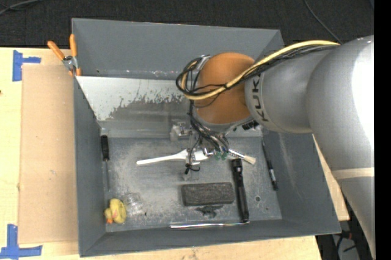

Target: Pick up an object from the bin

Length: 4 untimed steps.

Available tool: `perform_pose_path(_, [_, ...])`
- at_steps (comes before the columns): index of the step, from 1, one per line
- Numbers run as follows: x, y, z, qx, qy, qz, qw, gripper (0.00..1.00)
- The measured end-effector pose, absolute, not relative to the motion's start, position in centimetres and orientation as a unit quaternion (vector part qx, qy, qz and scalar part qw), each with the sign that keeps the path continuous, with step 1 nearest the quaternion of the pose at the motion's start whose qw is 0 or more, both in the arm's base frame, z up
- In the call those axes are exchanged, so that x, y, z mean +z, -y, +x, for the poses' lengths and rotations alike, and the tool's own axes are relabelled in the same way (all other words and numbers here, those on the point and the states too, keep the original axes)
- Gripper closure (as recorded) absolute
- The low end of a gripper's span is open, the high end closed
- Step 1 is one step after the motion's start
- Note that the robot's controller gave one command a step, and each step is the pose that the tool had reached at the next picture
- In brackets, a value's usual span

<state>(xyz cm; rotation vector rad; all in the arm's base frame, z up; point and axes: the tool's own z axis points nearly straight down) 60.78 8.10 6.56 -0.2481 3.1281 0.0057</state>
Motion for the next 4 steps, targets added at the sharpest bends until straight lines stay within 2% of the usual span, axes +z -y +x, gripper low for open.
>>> perform_pose_path(1, [7.0,-10.3,57.7,0.002,-0.995,-0.101,0.003,0.0])
perform_pose_path(2, [7.0,-12.0,58.1,0.003,-0.995,-0.098,0.005,1.0])
perform_pose_path(3, [7.0,-12.0,58.1,0.003,-0.995,-0.097,0.005,1.0])
perform_pose_path(4, [10.8,-12.0,57.8,0.002,-0.995,-0.097,0.0,1.0])
